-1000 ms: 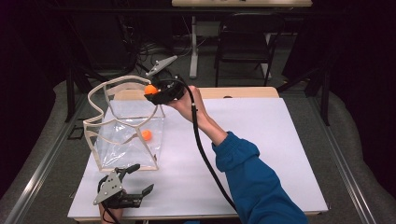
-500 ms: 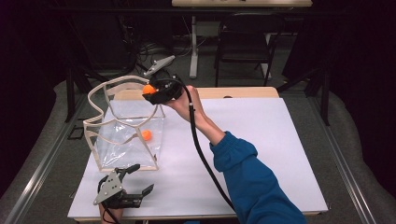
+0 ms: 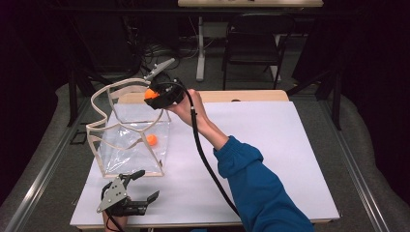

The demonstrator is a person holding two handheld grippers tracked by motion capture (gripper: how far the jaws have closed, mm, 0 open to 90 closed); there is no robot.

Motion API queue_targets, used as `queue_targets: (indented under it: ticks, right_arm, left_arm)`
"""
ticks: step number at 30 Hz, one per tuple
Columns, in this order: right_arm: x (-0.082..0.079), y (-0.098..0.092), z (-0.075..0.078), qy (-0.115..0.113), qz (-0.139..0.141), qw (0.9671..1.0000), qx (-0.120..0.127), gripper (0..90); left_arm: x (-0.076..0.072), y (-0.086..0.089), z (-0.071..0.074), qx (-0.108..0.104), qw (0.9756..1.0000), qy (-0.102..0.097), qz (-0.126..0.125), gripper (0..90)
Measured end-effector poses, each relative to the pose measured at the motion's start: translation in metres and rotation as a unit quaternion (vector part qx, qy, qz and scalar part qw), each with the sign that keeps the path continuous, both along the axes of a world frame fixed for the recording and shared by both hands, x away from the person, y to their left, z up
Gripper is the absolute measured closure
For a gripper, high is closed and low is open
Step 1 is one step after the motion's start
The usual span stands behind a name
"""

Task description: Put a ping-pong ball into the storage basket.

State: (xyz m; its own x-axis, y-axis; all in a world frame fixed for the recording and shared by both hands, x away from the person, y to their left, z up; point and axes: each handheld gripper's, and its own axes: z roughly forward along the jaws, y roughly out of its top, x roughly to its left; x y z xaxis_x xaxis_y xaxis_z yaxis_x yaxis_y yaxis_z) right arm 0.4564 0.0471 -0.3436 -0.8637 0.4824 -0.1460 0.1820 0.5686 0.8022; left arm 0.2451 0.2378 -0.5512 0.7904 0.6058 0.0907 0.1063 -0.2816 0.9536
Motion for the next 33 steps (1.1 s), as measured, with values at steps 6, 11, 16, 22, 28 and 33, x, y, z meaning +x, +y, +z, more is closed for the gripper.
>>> queue_targets:
  ticks: [6, 11, 16, 22, 28, 33]
  right_arm:
    - [0.000, 0.004, 0.000, 0.001, 0.002, 1.0000, -0.003, 50.8]
    - [0.000, 0.008, -0.001, 0.004, 0.005, 0.9999, -0.009, 50.8]
    - [0.001, 0.014, -0.004, 0.008, 0.008, 0.9998, -0.017, 50.8]
    - [0.001, 0.019, -0.005, 0.011, 0.007, 0.9996, -0.025, 50.7]
    - [0.001, 0.026, -0.007, 0.014, 0.009, 0.9993, -0.035, 50.7]
    - [0.003, 0.027, -0.009, 0.020, 0.008, 0.9992, -0.035, 50.6]
  left_arm:
    - [0.000, 0.001, 0.000, -0.001, 1.0000, 0.000, 0.000, 15.9]
    - [0.000, 0.000, 0.000, -0.001, 1.0000, 0.001, 0.000, 15.9]
    - [0.000, 0.000, 0.000, -0.001, 1.0000, 0.001, -0.001, 15.8]
    - [0.000, 0.000, 0.000, -0.001, 1.0000, 0.001, -0.001, 15.8]
    - [0.000, 0.000, 0.000, -0.001, 1.0000, 0.002, -0.001, 15.8]
    - [0.000, 0.001, 0.000, -0.002, 1.0000, 0.001, 0.001, 15.9]
